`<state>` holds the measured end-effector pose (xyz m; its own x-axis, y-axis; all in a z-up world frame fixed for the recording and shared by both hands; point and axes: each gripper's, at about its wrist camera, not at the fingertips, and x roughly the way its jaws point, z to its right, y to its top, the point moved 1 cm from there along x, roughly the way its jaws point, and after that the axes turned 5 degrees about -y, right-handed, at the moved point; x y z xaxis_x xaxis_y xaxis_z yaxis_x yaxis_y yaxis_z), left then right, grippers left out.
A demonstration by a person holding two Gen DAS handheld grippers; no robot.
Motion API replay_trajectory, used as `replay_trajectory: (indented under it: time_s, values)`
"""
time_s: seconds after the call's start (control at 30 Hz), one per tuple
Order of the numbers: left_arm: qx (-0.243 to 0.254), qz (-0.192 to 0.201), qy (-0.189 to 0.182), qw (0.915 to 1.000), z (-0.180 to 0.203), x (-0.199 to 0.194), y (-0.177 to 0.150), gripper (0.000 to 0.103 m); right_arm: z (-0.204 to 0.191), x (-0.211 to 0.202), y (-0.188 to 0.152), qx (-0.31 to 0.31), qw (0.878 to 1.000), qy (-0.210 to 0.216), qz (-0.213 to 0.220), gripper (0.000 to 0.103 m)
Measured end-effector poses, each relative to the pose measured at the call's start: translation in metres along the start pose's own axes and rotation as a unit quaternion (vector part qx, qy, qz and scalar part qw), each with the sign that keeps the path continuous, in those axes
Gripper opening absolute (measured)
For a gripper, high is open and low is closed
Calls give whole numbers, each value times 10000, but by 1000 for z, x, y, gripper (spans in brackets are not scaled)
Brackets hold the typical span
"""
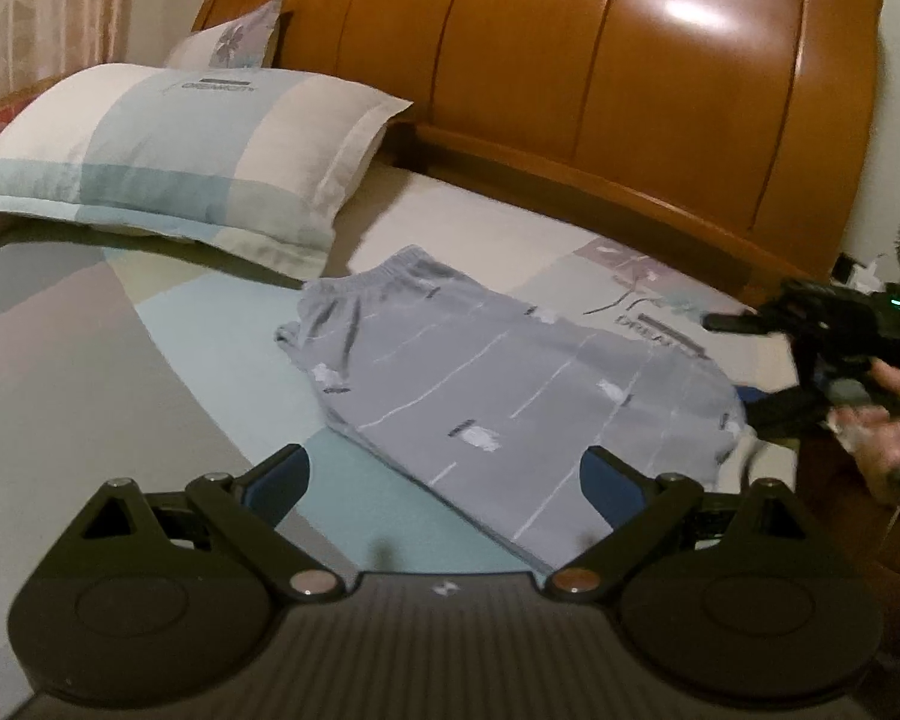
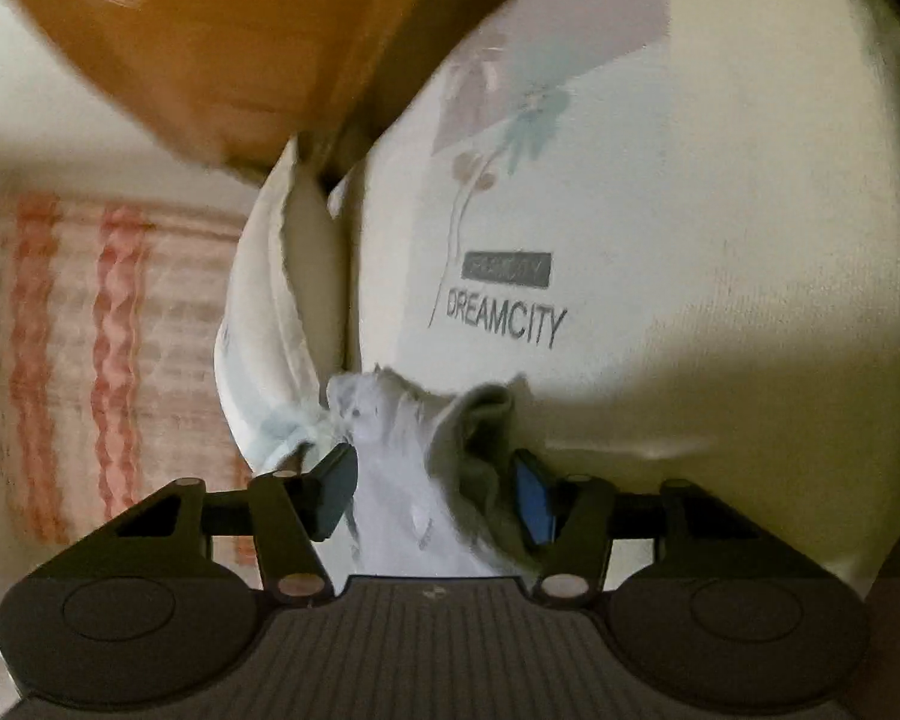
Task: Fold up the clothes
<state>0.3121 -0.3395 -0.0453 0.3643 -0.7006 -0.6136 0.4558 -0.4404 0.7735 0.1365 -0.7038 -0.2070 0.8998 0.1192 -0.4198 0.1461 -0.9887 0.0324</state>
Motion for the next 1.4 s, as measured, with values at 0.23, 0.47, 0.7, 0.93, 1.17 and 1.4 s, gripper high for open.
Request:
replay_trajectory:
  time_s: [0.23,0.47,0.7,0.93,1.17,1.4]
  values:
    - [188,-130,-301,9993,4,14,16,97,-7,23,12,70,9974,-717,-46,14]
    - [178,-113,-665,9976,10,25,30,97,-31,-2,5,-1462,9815,-833,917,4]
    - [415,-312,-739,9959,13,72,39,97,-36,-14,-3,-2552,9401,-1807,1357,7]
    - [606,-414,-947,9928,14,124,62,97,-69,-6,-60,-4077,8991,-1194,1052,10]
    - [732,-1105,-516,9898,-6,152,41,97,-47,1,-80,-4599,8656,-1668,1064,10]
    - [539,-1037,-224,9929,-13,167,54,102,-51,21,-74,-4785,8412,-2208,1212,19]
